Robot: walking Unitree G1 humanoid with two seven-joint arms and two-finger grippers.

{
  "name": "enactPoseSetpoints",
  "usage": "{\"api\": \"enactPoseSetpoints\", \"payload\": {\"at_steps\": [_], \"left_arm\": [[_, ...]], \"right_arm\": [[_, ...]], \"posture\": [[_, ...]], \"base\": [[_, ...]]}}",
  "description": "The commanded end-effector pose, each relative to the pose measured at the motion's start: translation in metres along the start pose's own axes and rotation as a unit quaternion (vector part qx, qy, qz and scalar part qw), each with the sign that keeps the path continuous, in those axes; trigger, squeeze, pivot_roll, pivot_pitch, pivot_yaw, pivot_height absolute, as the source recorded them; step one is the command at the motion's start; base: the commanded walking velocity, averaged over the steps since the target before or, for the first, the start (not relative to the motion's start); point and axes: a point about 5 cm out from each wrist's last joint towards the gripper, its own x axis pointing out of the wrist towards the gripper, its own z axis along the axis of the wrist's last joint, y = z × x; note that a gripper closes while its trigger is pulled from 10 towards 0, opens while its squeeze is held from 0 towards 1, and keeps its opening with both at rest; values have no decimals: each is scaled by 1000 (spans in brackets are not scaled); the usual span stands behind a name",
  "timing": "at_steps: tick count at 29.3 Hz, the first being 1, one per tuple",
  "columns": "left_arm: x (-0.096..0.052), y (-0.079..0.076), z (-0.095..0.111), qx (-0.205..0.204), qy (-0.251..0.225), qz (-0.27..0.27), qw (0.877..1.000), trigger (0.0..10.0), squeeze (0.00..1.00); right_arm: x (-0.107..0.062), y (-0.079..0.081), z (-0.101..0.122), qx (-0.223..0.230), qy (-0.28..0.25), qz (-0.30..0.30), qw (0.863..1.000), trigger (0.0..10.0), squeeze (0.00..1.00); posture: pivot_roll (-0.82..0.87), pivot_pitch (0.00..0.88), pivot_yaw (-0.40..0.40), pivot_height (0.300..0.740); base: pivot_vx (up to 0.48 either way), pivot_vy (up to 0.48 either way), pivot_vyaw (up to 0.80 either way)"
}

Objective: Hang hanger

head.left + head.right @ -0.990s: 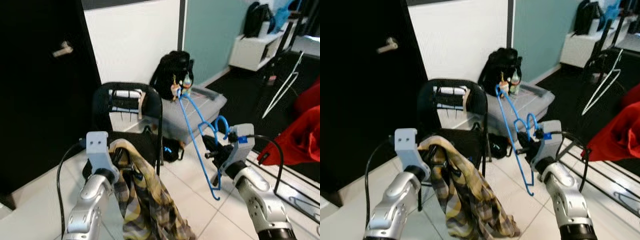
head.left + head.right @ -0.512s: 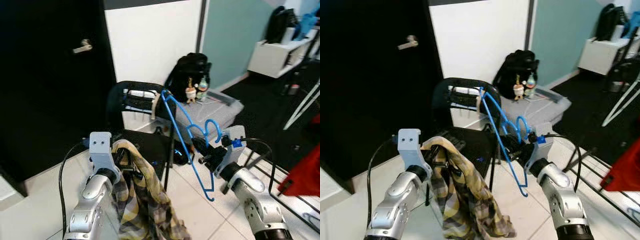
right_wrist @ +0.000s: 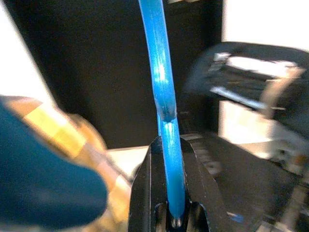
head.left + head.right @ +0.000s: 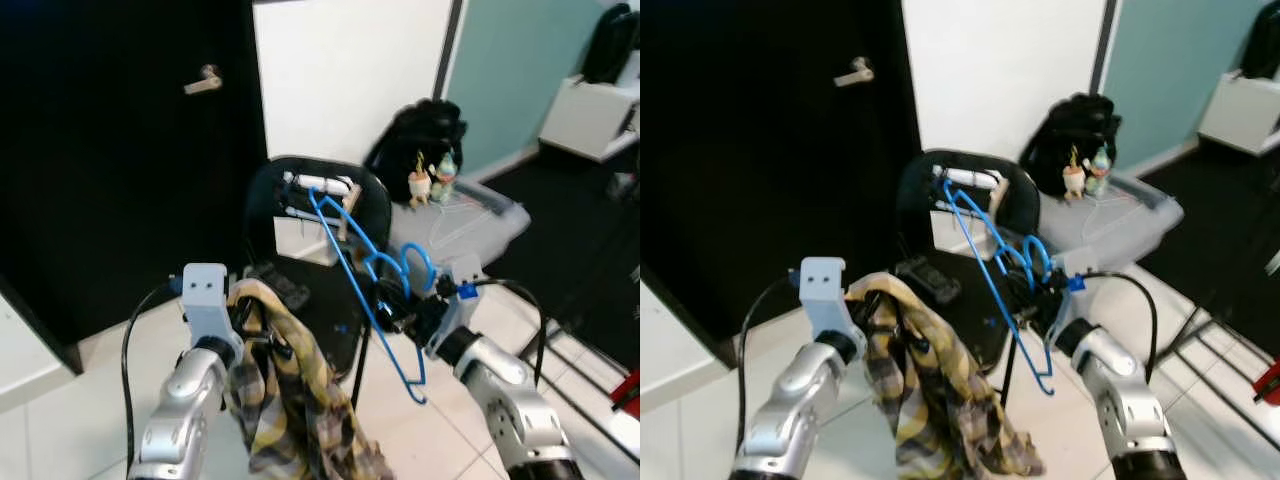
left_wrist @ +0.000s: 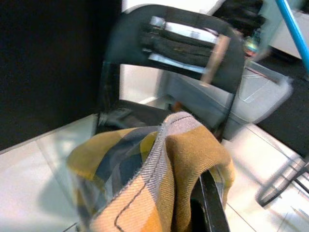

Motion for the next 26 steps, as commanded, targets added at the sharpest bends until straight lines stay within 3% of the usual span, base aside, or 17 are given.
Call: {"api": "enactPoseSetpoints", "payload": {"at_steps": [1,26], "left_arm": [[2,0,5,5,-12,0,1000,10000,0],[3,0,6,1,-15,2,1000,10000,0]], "right_arm": [[-1,0,1,-3,-3,1,1000,10000,0],[-2,-1,3,-9,-3,3,1000,10000,0]], "posture": [[-109,0,1,740],[-118,0,1,740]], "base": [[0,0,669],[0,0,667]]}}
